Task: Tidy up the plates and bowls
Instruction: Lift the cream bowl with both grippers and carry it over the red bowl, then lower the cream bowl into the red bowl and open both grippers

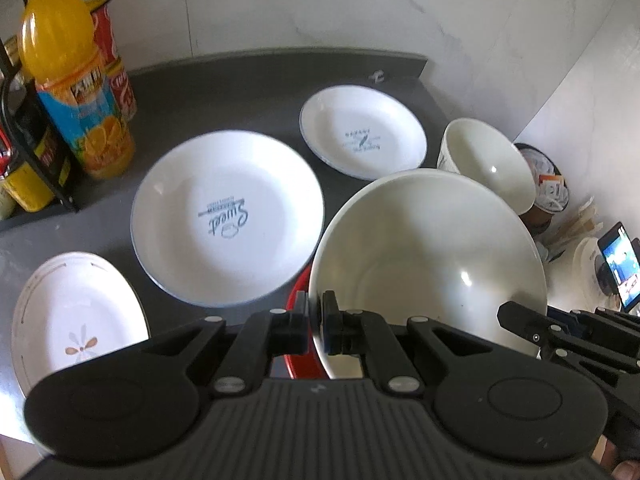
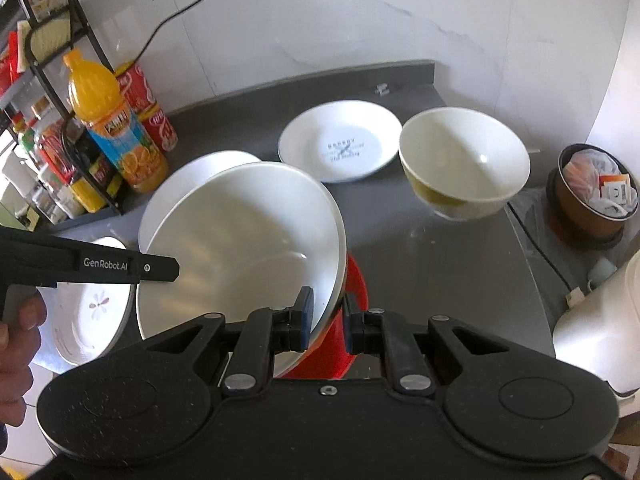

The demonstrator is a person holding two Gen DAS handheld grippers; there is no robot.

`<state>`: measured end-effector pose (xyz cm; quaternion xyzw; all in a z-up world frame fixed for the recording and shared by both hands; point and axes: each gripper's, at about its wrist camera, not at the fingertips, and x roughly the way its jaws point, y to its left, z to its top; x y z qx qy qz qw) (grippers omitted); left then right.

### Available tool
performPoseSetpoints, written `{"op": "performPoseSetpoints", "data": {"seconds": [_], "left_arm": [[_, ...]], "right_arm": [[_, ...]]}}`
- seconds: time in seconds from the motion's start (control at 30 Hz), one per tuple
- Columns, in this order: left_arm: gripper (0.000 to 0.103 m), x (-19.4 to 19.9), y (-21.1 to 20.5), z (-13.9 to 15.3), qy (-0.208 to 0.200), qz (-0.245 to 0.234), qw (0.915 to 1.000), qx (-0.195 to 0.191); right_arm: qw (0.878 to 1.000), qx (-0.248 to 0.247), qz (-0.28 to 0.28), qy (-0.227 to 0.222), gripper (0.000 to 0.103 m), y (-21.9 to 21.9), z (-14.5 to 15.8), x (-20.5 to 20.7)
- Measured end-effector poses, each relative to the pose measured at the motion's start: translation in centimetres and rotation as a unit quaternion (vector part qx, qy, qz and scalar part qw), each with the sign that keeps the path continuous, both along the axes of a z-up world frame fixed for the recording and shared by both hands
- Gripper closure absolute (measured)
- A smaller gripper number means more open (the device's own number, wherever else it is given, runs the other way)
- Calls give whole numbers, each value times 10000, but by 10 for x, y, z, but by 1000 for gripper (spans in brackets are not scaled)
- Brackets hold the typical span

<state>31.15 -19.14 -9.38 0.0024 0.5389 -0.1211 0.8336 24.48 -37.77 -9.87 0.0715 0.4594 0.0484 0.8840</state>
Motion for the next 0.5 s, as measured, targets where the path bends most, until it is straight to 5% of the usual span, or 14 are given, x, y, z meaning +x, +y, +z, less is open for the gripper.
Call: {"op": "performPoseSetpoints", "data": {"seconds": [0.5], "left_arm": [[98, 4, 2, -38, 422, -89, 9990, 98]], "right_arm": [[9989, -240, -30, 394, 88, 7, -30, 3]]}}
